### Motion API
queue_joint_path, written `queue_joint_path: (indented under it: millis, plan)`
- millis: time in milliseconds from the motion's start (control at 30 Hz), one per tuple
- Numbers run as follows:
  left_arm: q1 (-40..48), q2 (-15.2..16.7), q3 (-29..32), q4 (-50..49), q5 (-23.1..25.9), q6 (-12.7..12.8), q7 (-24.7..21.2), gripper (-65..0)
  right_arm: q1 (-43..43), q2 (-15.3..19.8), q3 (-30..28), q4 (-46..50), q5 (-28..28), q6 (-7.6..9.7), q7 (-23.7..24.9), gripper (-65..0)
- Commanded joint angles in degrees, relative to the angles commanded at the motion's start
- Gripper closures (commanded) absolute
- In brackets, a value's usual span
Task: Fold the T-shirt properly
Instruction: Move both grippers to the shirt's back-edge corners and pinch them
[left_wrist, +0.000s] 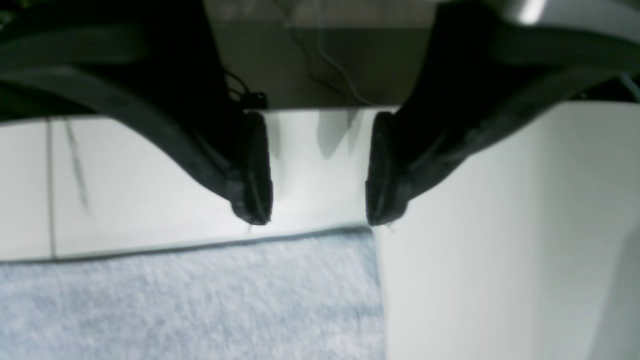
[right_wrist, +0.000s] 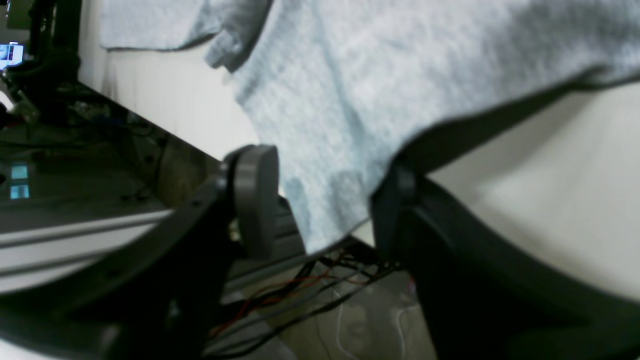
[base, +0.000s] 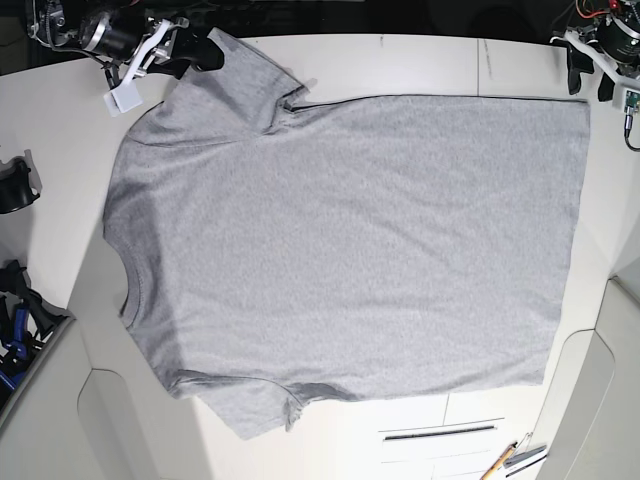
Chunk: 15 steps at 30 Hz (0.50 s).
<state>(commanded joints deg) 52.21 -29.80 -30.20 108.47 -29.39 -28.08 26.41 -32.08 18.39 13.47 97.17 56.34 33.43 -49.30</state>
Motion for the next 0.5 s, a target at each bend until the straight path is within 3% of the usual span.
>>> queue_joint_path:
  millis: [133, 233, 433, 500]
  plan:
    - [-2.14, -1.84, 0.0, -2.51, 0.02, 2.36, -0.02, -38.5, -0.02, 0.0, 0.02, 0.0, -0.57, 0.0, 0.02, -29.5]
    - [-5.55, -1.81, 0.0, -7.06, -0.09, 2.29, 0.07, -38.5, -0.02, 0.0, 0.02, 0.0, -1.09, -0.02, 0.0, -29.5]
    - [-11.56, -1.84, 0.0, -13.49, -8.24, 1.25, 4.96, -38.5, -0.02, 0.0, 0.02, 0.0, -1.49, -0.02, 0.0, -29.5]
    - [-12.41, -1.81, 0.0, -13.62, -13.99, -1.11, 9.38, -38.5, -0.02, 0.0, 0.02, 0.0, -1.46, -0.04, 0.02, -29.5]
